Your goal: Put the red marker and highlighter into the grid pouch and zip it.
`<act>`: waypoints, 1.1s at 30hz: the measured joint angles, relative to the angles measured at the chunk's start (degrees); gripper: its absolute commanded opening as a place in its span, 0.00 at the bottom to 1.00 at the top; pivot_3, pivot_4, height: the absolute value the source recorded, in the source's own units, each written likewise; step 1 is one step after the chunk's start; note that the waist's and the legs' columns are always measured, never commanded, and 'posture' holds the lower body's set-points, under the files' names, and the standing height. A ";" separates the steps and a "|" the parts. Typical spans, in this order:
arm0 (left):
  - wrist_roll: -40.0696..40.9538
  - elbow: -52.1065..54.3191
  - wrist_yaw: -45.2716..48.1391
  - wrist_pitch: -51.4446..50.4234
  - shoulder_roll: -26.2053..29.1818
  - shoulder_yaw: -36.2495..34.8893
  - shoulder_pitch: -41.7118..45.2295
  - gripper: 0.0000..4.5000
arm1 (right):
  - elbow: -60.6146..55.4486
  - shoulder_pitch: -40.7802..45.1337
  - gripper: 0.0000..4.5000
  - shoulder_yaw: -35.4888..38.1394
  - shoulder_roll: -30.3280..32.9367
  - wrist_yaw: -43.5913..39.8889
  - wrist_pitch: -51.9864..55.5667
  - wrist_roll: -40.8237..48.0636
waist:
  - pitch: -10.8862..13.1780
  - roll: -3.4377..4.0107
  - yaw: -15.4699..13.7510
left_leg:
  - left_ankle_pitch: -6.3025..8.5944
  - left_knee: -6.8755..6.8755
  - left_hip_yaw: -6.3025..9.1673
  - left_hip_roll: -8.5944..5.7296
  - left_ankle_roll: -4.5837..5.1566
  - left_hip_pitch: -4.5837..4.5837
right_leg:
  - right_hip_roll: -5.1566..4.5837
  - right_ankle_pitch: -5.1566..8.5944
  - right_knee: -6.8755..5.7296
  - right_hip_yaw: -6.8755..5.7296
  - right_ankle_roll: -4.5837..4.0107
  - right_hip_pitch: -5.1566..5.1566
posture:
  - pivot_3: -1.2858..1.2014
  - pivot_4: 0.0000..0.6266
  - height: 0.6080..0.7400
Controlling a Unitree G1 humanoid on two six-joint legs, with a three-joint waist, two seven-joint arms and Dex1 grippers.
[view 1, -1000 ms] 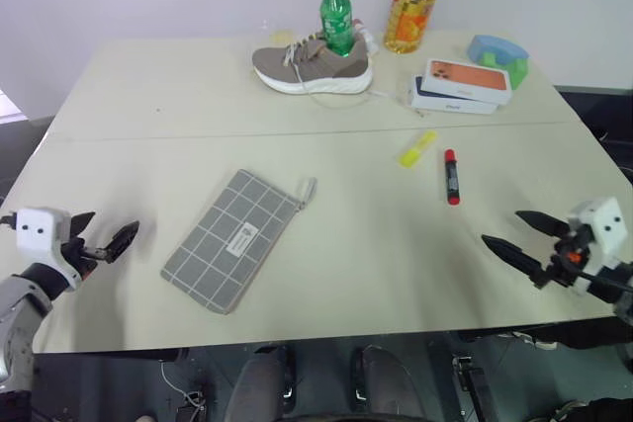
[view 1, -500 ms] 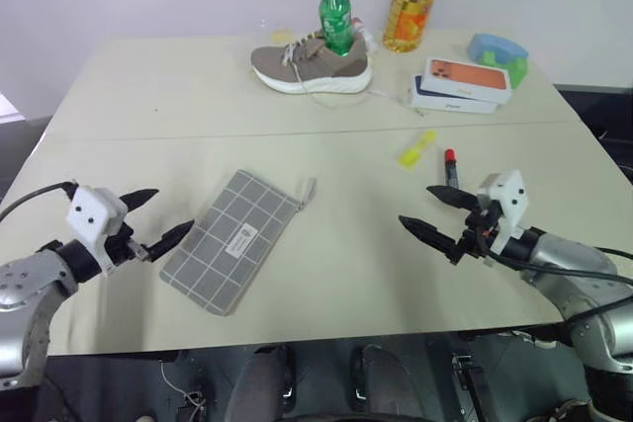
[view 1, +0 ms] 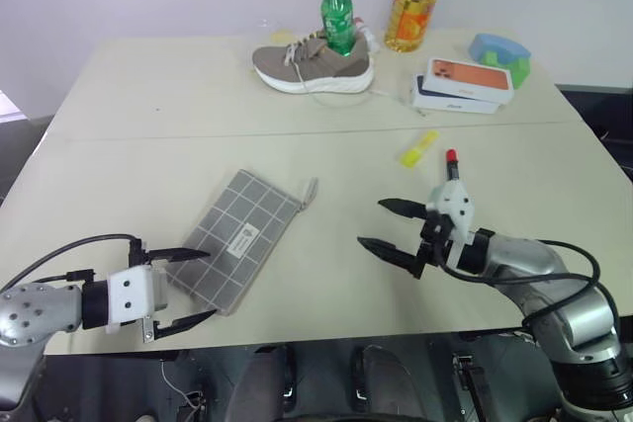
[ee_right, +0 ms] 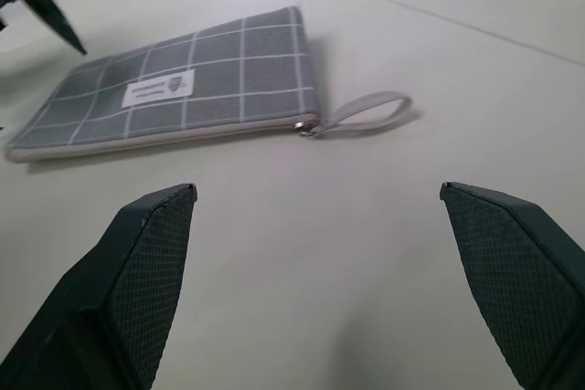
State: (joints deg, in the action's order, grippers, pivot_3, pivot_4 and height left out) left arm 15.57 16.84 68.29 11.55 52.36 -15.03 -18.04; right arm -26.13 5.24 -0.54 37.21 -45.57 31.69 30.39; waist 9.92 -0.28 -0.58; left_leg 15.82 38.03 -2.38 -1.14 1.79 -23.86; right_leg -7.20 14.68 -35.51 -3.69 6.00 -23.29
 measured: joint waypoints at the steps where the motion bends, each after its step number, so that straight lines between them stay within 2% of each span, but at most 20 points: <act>1: 0.00 -0.06 0.77 0.02 0.69 0.49 -0.05 1.00 | -0.04 -0.30 0.99 -0.76 0.46 -0.48 0.00 -0.49 | 0.00 -0.01 0.00 | 0.00 0.00 0.00 0.01 0.00 0.00 | 0.01 0.00 0.00 -0.01 0.00 0.01 | 0.52 0.24 1.00; 4: 0.13 -0.85 2.71 0.04 1.75 0.82 0.08 1.00 | -0.10 0.62 0.99 -3.08 -0.10 -0.29 0.75 -0.95 | 0.00 0.00 0.14 | -0.01 0.00 0.00 0.01 -0.01 0.00 | 0.03 0.00 -0.02 -0.01 0.01 0.05 | 0.52 0.24 1.00; 6: 0.20 -1.31 3.40 0.17 2.10 0.87 0.48 1.00 | 0.03 3.73 0.87 -5.13 -2.44 2.12 2.00 -2.36 | 0.00 0.00 0.50 | -0.04 0.01 0.00 0.03 -0.05 0.02 | 0.04 -0.02 -0.04 -0.01 -0.01 0.03 | 0.52 0.24 1.00; 8: 0.19 -1.87 4.13 0.62 2.22 1.16 1.10 1.00 | 1.41 8.63 0.70 -8.60 -5.88 5.50 3.15 -5.28 | 0.01 0.02 1.08 | -0.06 0.01 0.00 0.06 -0.09 0.02 | 0.05 -0.05 -0.06 -0.04 -0.07 -0.08 | 0.52 0.24 1.00; 13: 0.07 -4.72 4.60 1.96 2.29 1.91 2.46 1.00 | 7.92 17.53 0.09 -15.44 -18.33 12.97 6.65 -10.00 | 0.01 0.01 1.49 | -0.07 0.00 -0.02 0.04 -0.11 -0.06 | 0.06 -0.17 -0.37 -0.07 0.13 -0.18 | 0.52 0.24 1.00; 14: 0.02 -5.28 4.65 2.51 2.29 2.13 2.70 1.00 | 9.68 19.52 0.00 -17.02 -20.84 14.65 7.21 -11.13 | 0.01 0.01 1.58 | -0.08 0.00 -0.03 0.03 -0.12 -0.07 | 0.06 -0.17 -0.45 -0.07 0.15 -0.23 | 0.52 0.24 1.00; 17: -0.01 -5.71 4.80 3.38 2.29 2.44 2.21 1.00 | 16.62 24.08 0.00 -18.40 -27.35 21.31 8.47 -15.21 | 0.00 0.01 1.62 | -0.10 0.00 -0.05 0.01 -0.15 -0.07 | 0.08 -0.17 -0.51 -0.09 0.15 -0.25 | 0.52 0.24 1.00; 21: -0.16 -6.79 4.85 5.03 2.30 2.47 0.73 1.00 | 25.09 27.00 0.00 -16.41 -33.35 27.09 10.22 -17.25 | 0.00 0.00 1.56 | -0.10 0.01 -0.06 -0.02 -0.16 -0.07 | 0.17 -0.17 -0.53 -0.11 0.15 -0.25 | 0.52 0.24 1.00; 26: -2.07 -7.26 3.71 7.99 2.29 2.54 1.07 1.00 | 30.57 28.52 0.00 -14.63 -34.39 28.20 14.15 -17.87 | 0.01 0.01 1.71 | -0.11 0.01 -0.07 -0.01 -0.16 -0.06 | 0.27 -0.17 -0.58 -0.13 0.15 -0.27 | 0.52 0.24 1.00; 33: -9.51 -10.19 -1.89 19.52 0.93 3.60 3.03 1.00 | 31.53 29.54 0.00 -12.72 -36.26 29.24 17.45 -17.97 | -0.04 0.03 1.79 | -0.12 0.01 -0.13 0.04 -0.17 0.01 | 0.33 -0.18 -0.63 -0.13 0.16 -0.24 | 0.52 0.24 1.00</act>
State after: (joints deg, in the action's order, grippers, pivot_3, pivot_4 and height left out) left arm 6.06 6.65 66.39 31.07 53.28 -11.43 -15.02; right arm 5.40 34.78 -13.26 0.95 -16.33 49.14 12.42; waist 9.88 -0.25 1.21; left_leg 15.70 38.03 -2.51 -1.10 1.62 -23.85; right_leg -6.87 14.50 -36.14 -3.83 6.16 -23.53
